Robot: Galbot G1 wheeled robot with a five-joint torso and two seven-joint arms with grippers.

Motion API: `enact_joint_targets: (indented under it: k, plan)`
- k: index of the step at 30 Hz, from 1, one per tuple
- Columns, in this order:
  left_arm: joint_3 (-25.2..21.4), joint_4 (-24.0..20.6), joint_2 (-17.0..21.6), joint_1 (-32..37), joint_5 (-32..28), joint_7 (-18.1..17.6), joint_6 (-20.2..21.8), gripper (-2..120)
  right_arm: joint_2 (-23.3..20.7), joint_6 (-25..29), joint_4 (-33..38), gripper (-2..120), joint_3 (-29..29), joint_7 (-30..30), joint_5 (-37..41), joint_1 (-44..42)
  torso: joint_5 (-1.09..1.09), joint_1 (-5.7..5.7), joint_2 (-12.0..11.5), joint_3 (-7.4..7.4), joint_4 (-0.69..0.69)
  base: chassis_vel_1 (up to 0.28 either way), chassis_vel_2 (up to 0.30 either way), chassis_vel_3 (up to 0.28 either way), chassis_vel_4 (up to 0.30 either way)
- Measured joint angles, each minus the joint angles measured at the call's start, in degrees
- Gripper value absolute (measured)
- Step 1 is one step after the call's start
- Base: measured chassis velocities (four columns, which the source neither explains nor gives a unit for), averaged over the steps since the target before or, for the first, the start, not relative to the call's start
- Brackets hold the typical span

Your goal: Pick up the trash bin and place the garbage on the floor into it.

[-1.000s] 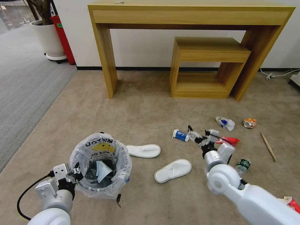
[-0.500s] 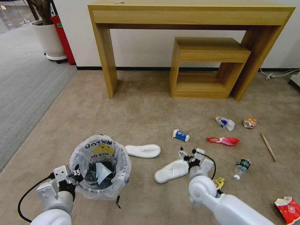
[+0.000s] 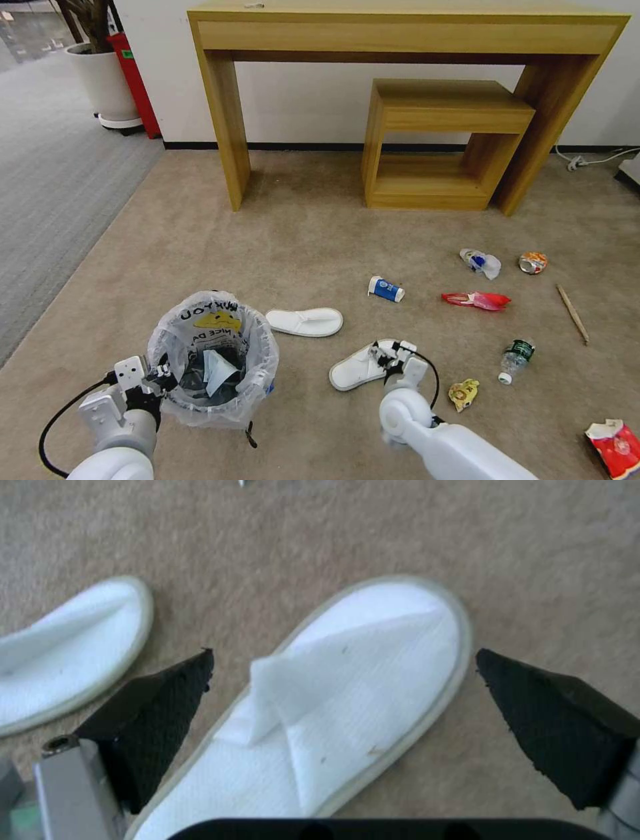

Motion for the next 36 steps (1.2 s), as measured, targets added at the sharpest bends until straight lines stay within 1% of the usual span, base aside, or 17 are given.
enact_joint_targets:
  k: [2, 6, 10, 13, 17, 20, 23, 24, 25, 31, 36]
  plan:
    - [-0.03, 0.17, 0.01, -0.06, -0.16, 0.01, -0.08, 1, 2.47, 0.38, -2.39, 100, -0.39, -0.68, -0.66, 0.47, 0.01, 0.0, 0.0, 0.0, 0.01, 0.0, 0.0, 0.0, 0.0]
    - [-0.01, 0.23, 0.01, -0.07, -0.16, 0.01, -0.1, 1, 3.24, 0.56, -3.08, 100, -0.5, -0.99, -0.96, 0.67, 0.01, 0.0, 0.0, 0.0, 0.01, 0.0, 0.0, 0.0, 0.0]
    - [0.02, 0.41, 0.1, -0.1, -0.22, 0.02, -0.27, 1, 4.9, 0.69, -4.48, 100, -0.54, -1.62, -1.17, 1.15, 0.0, 0.01, 0.0, 0.0, 0.01, 0.0, 0.0, 0.0, 0.0]
    - [-0.01, 0.42, 0.38, -0.02, -0.37, 0.05, -0.49, 1, 6.18, 1.26, -6.64, 100, -0.29, -2.29, -1.76, 1.51, 0.0, 0.01, 0.0, 0.0, 0.01, 0.0, 0.0, 0.0, 0.0]
    - [-0.01, 0.48, 0.53, 0.0, -0.44, 0.07, -0.5, 1, 6.69, 1.43, -7.61, 100, -0.03, -2.68, -1.96, 1.57, 0.01, 0.01, 0.0, 0.0, 0.01, 0.0, 0.0, 0.0, 0.0]
    - [0.29, 0.87, 0.75, -0.26, -0.61, 0.09, -0.53, 1, 8.74, 1.98, -11.12, 100, 0.34, -3.4, -2.63, 2.12, 0.01, 0.01, 0.0, 0.0, 0.01, 0.0, 0.0, 0.0, 0.0]
    - [0.38, 0.88, 0.94, -0.23, -0.74, 0.1, -0.54, 1, 9.77, 2.12, -13.18, 100, 0.37, -3.83, -2.63, 2.63, 0.01, 0.01, 0.0, 0.0, 0.01, 0.0, 0.0, 0.0, 0.0]
    - [0.34, 0.84, 1.17, -0.14, -1.01, 0.1, -0.55, 1, 10.62, 2.59, -15.38, 100, 0.38, -4.47, -2.86, 3.18, 0.01, 0.0, 0.0, 0.0, 0.0, 0.0, 0.0, 0.0, 0.0]
    - [0.34, 0.84, 1.17, -0.14, -1.01, 0.1, -0.55, 1, 10.62, 2.59, -15.38, 100, 0.38, -4.47, -2.86, 3.18, 0.01, 0.0, 0.0, 0.0, 0.0, 0.0, 0.0, 0.0, 0.0]
    - [0.13, 0.75, 1.93, 0.03, -1.54, 0.09, -0.64, 1, 12.25, 3.64, -20.43, 100, 0.68, -5.87, -3.46, 4.48, 0.01, 0.01, 0.0, 0.0, 0.01, 0.0, 0.0, 0.0, 0.0]
    - [0.2, 0.95, 2.1, -0.19, -1.66, 0.07, -0.68, 1, 12.35, 3.93, -21.47, 99, 0.82, -6.34, -3.67, 4.82, 0.01, 0.01, 0.0, 0.0, 0.0, 0.0, 0.0, 0.0, 0.0]
